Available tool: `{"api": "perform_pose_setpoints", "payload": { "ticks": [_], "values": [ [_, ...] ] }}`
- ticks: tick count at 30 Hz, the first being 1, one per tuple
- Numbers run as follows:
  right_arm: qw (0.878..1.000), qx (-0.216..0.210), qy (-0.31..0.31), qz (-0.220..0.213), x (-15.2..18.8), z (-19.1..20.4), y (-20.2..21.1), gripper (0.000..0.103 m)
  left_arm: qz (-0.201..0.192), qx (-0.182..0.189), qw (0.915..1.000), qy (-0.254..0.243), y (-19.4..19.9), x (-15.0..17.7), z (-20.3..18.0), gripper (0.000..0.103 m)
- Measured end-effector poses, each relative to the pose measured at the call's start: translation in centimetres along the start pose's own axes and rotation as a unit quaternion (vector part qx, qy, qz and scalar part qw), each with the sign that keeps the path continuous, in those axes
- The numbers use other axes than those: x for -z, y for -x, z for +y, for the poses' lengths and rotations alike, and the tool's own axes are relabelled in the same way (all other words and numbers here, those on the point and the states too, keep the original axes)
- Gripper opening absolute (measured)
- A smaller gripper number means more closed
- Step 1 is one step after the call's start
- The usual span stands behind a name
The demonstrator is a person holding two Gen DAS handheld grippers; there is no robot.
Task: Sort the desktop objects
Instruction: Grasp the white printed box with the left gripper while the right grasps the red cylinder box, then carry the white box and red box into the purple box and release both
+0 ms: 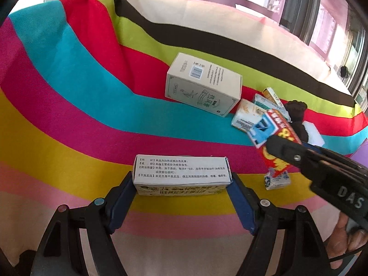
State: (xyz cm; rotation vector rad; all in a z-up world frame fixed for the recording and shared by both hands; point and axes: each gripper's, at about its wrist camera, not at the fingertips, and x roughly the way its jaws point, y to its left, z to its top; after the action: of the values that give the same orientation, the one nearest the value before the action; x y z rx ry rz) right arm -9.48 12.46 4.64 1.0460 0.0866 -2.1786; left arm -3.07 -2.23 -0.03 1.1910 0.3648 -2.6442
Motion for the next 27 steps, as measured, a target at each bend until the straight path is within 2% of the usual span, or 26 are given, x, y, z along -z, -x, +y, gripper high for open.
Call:
{"api": "perform_pose_setpoints", "payload": {
  "ticks": [12,19,27],
  "values": [
    [0.999,-0.003,-0.021,-0.05,2.0,-2.5,8.6,0.031,-0.038,0.023,0.9986,-0.028,4.6,-0.4,-3.2,0.078],
    [0.995,0.008,-0.031,-0.09,3.9,-4.4,15.3,0.031,-0.061,0.054,0.9947,-0.063,7.6,0.0,-7.6,0.078],
    [0.989,0.029,-0.052,-0.134,5.9,-7.4,22.5,0.031,-0.079,0.102,0.9851,-0.113,10.9,0.7,-13.8,0.078]
  ]
}}
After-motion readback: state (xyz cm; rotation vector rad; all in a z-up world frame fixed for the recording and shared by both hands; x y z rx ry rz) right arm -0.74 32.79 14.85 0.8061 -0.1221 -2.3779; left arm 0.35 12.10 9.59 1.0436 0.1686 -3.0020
